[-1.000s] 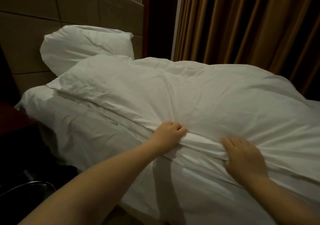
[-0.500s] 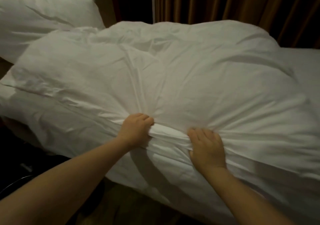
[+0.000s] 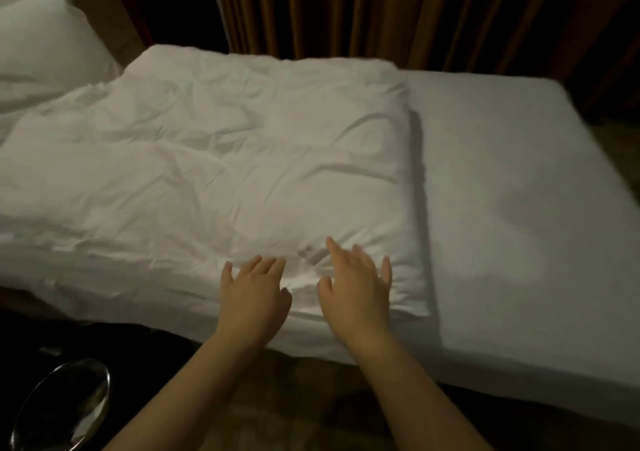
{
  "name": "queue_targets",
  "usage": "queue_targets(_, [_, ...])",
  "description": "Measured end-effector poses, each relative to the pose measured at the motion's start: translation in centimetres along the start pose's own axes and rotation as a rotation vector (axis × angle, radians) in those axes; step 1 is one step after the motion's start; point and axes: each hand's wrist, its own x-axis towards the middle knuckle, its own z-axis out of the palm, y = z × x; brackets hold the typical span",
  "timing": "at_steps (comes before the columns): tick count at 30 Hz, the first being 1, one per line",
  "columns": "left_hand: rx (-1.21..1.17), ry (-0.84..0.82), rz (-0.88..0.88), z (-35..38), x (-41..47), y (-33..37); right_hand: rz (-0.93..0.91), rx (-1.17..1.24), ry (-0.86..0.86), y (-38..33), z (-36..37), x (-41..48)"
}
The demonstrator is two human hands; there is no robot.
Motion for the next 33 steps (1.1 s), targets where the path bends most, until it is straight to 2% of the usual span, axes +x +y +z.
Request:
queue_targets(3, [-0.063,0.029,0.041,-7.0,-1.9,6.1,0.035,0.068,-0.013,0.8,-7.7,-4.0])
queue_targets(7, [-0.094,0.137,0.193,-12.7,-2.7,17.4,-0.006,0.040,0.096,6.1,-16.4,-7.6])
queue_targets(10, [-0.133,0.226,0.319,-15.0,-4.1,27.0,-0.028,0.021,0.177,13.5,-22.7,-9.7])
queue_targets(12, [-0.162,0.274,0.350,-15.3,-5.7,34.5,-0.048,0.006,0.212,21.1,-27.7,-12.2])
queue_targets(13, [-0.187,0.261,0.331,-15.0,-6.3,35.5,-0.051,-0.002,0.226,22.8,-29.0,-13.0])
queue_targets(16, [-0.280,0.269,0.342,-14.3,-8.4,42.9,0.023,0.007,0.189,30.6,-35.5,-15.9])
queue_targets(18, [-0.174,0.255,0.379,-14.5,-9.1,48.0,0.043,-0.010,0.167,35.6,-39.4,-16.9])
queue_targets(24, [-0.131,0.258,0.351,-14.6,-5.3,61.6,-0.009,-0.148,0.144,48.3,-45.6,-13.7])
queue_targets(29, [-0.257,0.279,0.290,-12.3,0.5,74.3,-0.052,-0.304,0.121,59.7,-51.3,-8.4])
queue_targets(33, [-0.286,0.278,0.320,-13.8,4.5,84.1,-0.024,-0.321,0.085,67.1,-56.9,-4.5])
